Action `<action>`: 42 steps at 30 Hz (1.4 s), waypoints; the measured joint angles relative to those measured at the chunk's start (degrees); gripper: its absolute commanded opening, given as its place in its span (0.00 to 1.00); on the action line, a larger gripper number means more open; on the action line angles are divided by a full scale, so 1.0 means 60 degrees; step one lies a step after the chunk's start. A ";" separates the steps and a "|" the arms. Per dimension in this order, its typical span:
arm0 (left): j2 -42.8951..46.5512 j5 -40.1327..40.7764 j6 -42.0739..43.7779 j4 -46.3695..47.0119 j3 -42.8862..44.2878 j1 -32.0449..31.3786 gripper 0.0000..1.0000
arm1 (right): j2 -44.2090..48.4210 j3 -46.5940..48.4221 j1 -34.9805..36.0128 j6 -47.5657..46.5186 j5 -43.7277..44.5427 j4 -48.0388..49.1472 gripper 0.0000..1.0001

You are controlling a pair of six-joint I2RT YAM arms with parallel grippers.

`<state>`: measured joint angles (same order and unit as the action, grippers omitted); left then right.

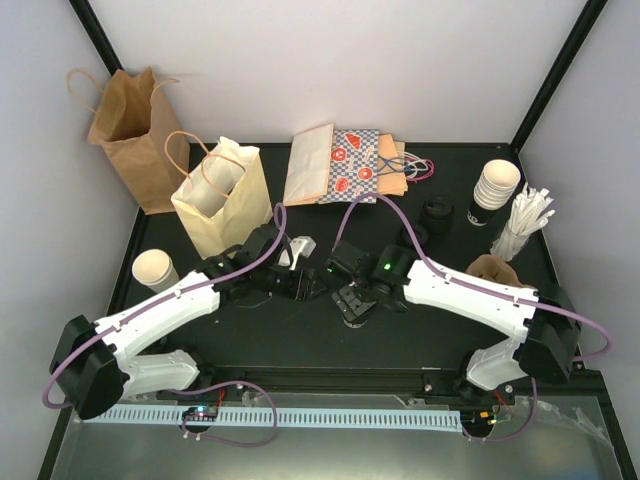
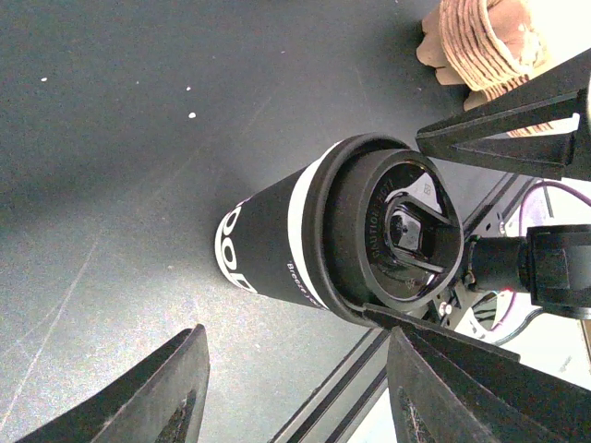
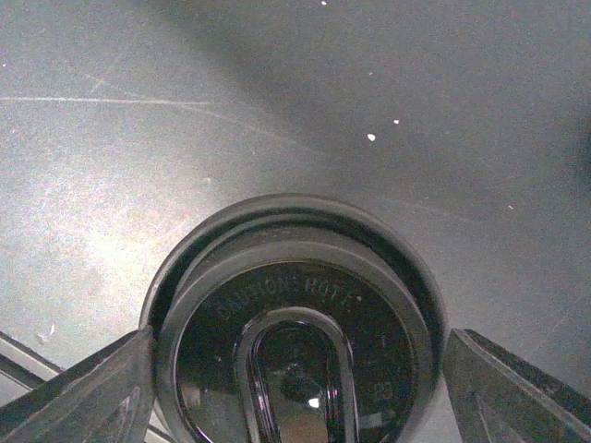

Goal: Pack the takeout coffee

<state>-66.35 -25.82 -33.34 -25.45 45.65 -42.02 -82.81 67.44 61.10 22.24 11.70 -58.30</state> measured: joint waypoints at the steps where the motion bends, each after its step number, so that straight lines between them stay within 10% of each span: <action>1: 0.0000 0.0000 0.0000 0.0007 -0.0007 0.0000 0.55 | 0.0018 0.0000 0.0000 0.0000 0.0033 0.0000 0.86; 42: 0.0000 -0.0062 -0.0058 0.0120 -0.0127 0.0000 0.56 | -0.0259 -0.0007 0.0732 0.0251 0.0798 -0.0127 0.85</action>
<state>-66.35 -26.20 -33.69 -24.73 44.88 -42.02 -84.36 67.40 65.49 23.75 16.49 -59.07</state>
